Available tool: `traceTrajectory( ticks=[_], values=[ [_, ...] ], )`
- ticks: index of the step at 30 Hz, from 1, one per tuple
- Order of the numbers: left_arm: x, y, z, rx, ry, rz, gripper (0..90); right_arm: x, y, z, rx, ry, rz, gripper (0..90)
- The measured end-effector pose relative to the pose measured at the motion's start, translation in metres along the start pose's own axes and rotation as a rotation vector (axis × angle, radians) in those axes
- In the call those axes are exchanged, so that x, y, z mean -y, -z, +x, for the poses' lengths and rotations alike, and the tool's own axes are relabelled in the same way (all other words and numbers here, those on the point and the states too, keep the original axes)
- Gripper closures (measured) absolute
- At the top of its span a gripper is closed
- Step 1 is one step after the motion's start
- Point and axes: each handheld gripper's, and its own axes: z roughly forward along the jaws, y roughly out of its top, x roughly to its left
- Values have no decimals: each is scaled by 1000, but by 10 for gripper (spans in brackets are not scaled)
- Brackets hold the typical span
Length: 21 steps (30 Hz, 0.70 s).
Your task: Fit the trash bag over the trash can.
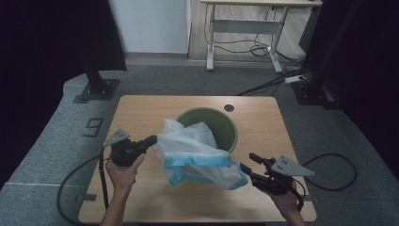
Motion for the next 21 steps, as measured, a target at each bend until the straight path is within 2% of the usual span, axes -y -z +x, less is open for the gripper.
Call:
traceTrajectory(
  ticks=[6, 12, 17, 21],
  values=[
    [-1, -1, 0, 1, 2, 4, 899, -7, -13, -7, -14, 12, 11, 456],
    [-3, -2, -2, 7, -5, 5, 899, -9, -28, -3, -89, 22, 39, 436],
    [-2, -2, -2, 9, -5, 7, 899, -3, -38, 1, -141, 27, 64, 419],
    [-2, -2, -2, 9, -4, 5, 899, 3, -44, 4, -166, 24, 74, 410]
  ],
)
